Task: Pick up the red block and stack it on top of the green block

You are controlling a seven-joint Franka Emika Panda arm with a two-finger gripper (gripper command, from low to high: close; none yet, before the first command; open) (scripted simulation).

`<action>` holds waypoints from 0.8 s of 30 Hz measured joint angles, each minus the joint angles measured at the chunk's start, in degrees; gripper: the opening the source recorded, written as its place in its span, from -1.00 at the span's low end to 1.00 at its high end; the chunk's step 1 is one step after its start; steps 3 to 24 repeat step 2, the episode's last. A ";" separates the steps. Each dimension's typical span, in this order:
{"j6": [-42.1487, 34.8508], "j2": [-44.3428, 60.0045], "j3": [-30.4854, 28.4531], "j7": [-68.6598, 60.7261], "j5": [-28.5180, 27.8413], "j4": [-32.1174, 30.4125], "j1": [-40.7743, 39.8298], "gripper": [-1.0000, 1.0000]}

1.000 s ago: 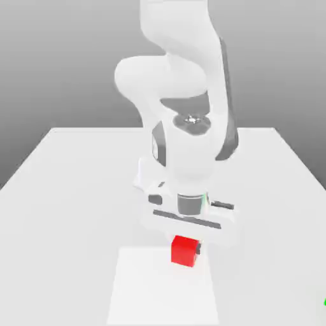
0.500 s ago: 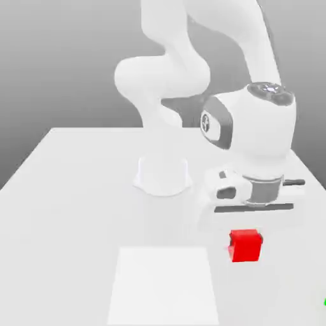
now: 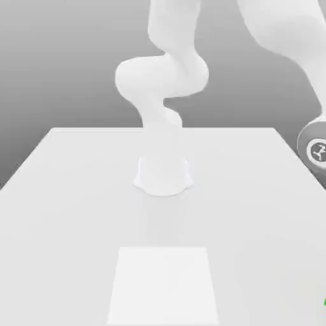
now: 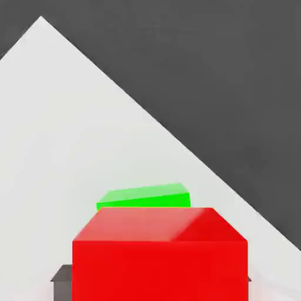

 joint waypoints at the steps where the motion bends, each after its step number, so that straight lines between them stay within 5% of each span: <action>1: 0.00 0.00 0.00 0.00 0.00 0.00 0.00 1.00; 24: 0.00 0.00 0.00 0.00 0.00 0.00 0.00 1.00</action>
